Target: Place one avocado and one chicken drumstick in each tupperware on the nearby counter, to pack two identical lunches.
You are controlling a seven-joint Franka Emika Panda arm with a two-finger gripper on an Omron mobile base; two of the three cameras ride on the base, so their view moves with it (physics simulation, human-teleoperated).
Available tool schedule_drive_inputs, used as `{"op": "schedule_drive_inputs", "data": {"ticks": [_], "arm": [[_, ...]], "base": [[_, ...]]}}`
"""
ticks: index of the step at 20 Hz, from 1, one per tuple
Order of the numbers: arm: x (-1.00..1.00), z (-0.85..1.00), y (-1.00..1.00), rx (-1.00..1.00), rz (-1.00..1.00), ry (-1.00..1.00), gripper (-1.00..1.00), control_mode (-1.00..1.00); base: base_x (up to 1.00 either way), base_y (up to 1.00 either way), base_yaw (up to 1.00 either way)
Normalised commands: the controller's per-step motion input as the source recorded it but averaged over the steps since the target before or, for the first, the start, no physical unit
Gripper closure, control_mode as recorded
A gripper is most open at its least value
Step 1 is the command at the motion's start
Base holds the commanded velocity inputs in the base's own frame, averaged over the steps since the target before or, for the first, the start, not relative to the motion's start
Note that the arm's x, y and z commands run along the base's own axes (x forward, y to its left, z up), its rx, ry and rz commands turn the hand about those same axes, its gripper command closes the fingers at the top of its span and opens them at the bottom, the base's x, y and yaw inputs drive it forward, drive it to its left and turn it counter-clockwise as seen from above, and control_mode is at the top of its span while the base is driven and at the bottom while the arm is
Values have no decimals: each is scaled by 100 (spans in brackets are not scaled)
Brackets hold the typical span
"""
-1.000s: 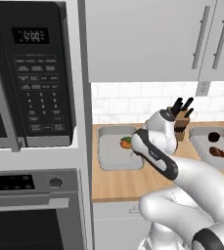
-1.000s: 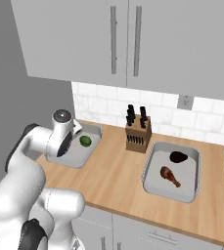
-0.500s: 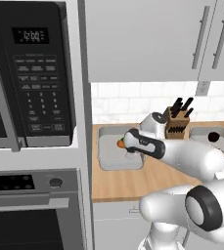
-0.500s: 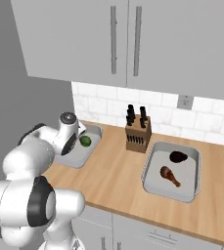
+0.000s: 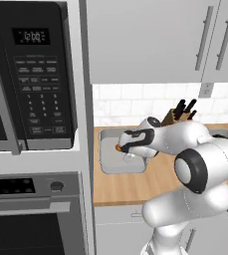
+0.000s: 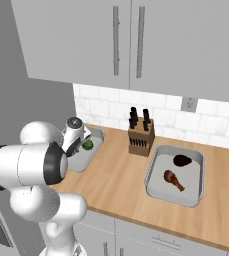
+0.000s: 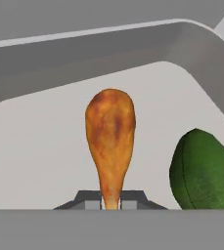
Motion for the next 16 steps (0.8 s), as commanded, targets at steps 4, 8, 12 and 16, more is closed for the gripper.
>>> {"op": "schedule_drive_inputs", "data": {"ticks": [4,8,12,16], "arm": [[42,-6,12,0,0,13,-100,-100],[33,18,-1,0,0,2,-100,-100],[10,24,-1,0,0,0,-100,-100],[-56,37,-26,0,-8,-3,-100,-100]], "base": [[0,0,0],[0,0,0],[0,0,0],[0,0,0]]}}
